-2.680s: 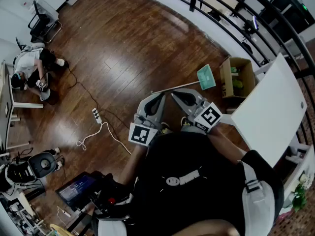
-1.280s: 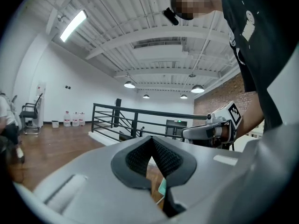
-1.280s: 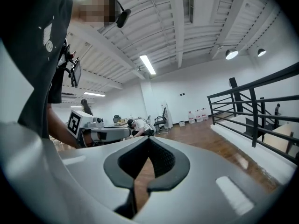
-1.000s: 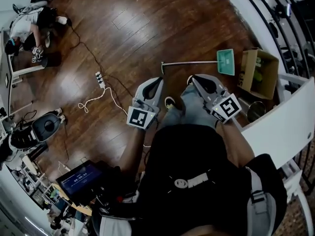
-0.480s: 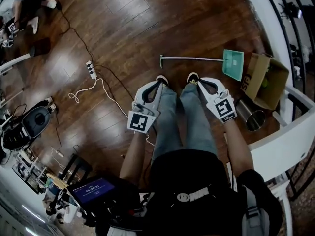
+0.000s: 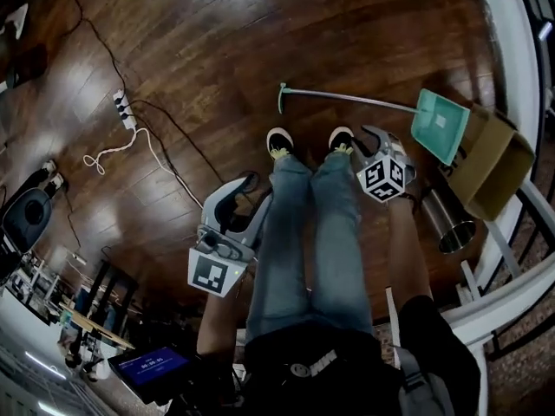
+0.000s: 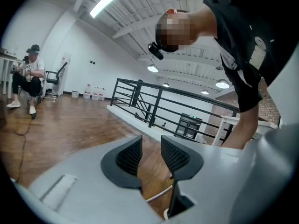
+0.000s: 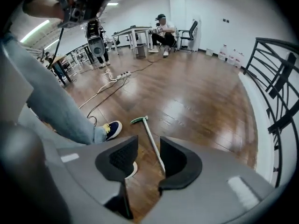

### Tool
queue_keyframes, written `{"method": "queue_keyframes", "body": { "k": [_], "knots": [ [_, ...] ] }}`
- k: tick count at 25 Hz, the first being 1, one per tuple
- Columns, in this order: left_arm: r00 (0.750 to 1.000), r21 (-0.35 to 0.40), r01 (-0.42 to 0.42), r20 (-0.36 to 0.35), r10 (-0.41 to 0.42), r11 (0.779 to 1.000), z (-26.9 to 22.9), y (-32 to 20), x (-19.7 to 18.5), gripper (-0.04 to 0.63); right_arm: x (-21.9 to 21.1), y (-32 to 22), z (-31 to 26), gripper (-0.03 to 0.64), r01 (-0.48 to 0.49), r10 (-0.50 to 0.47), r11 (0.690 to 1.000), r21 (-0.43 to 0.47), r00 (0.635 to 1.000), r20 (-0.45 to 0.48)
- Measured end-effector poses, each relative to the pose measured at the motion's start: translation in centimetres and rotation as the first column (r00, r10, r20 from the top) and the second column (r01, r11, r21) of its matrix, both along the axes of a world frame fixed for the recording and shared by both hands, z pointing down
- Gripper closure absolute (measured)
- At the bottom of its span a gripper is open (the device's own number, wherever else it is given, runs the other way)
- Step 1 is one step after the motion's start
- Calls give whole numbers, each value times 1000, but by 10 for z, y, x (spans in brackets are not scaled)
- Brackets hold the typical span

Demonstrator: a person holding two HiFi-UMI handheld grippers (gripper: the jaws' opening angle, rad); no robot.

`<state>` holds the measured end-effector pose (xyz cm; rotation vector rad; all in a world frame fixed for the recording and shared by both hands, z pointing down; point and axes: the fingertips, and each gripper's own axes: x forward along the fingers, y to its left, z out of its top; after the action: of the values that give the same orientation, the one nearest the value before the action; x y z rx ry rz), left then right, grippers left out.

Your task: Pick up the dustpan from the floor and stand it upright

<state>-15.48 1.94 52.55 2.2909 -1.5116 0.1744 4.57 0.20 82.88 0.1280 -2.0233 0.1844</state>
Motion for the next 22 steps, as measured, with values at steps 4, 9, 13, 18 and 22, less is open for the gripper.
{"method": "queue_keyframes", "body": {
  "k": [4, 9, 13, 18, 22],
  "knots": [
    [998, 45, 64, 26, -65, 997, 34, -15, -20, 479, -23, -7, 84, 491, 119, -115, 992, 52, 990, -79],
    [996, 55, 54, 62, -57, 997, 73, -33, -23, 490, -38, -14, 173, 476, 232, -218, 971, 52, 957, -192],
    [997, 30, 46, 66, -48, 998, 126, -43, -28, 492, -42, -7, 228, 473, 285, -271, 958, 24, 931, -242],
    [989, 12, -31, 145, 29, 999, 190, -63, -16, 517, -46, 0, 262, 472, 328, -313, 945, 9, 908, -278],
    [991, -13, -71, 111, 72, 997, 244, -77, -1, 519, -40, 1, 276, 471, 334, -323, 943, -12, 902, -288]
  ]
}}
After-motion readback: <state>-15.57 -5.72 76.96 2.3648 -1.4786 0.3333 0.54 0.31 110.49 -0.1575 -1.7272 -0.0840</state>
